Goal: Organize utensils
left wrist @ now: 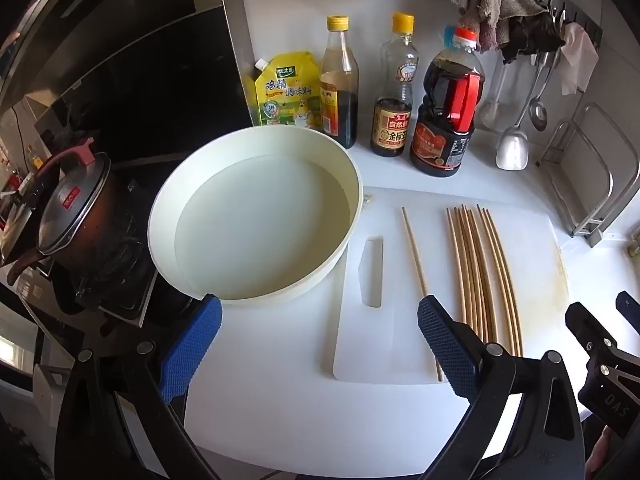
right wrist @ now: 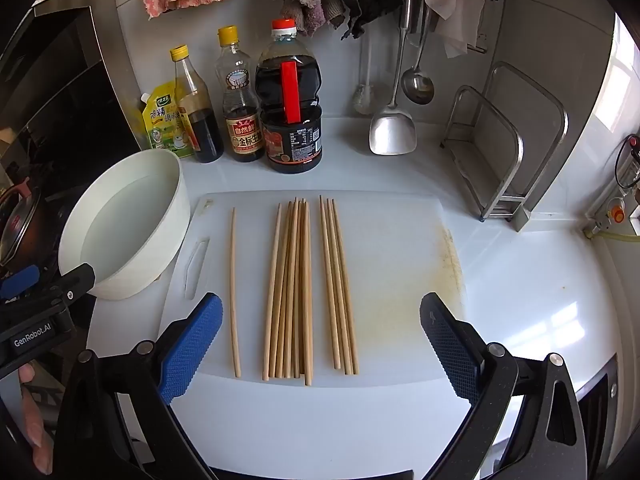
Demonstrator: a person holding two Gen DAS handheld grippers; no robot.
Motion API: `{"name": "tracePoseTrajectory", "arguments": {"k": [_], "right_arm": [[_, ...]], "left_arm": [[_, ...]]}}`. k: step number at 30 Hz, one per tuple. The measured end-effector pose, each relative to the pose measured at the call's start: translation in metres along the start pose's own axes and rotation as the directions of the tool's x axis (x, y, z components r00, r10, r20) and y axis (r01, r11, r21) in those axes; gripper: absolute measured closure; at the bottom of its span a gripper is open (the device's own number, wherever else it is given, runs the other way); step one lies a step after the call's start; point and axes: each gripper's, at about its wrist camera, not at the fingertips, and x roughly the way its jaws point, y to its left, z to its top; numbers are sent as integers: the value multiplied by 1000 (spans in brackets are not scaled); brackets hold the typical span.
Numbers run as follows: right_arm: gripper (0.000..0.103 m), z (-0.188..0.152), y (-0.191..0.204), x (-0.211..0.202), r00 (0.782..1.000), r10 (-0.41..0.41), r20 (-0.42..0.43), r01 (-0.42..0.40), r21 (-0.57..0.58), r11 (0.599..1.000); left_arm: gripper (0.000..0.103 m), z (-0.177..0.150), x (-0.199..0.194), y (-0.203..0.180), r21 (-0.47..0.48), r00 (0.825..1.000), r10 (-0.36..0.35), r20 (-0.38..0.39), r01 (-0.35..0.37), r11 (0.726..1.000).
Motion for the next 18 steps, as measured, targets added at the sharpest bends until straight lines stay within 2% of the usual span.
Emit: {"name": "tracePoseTrajectory", "arguments": {"k": [18], "right_arm": [[8, 0, -3, -3, 1000, 7, -1, -7, 3, 1000]], "left_arm": [[6, 5, -3, 2, 4, 1000, -2, 2, 2, 1000]]}}
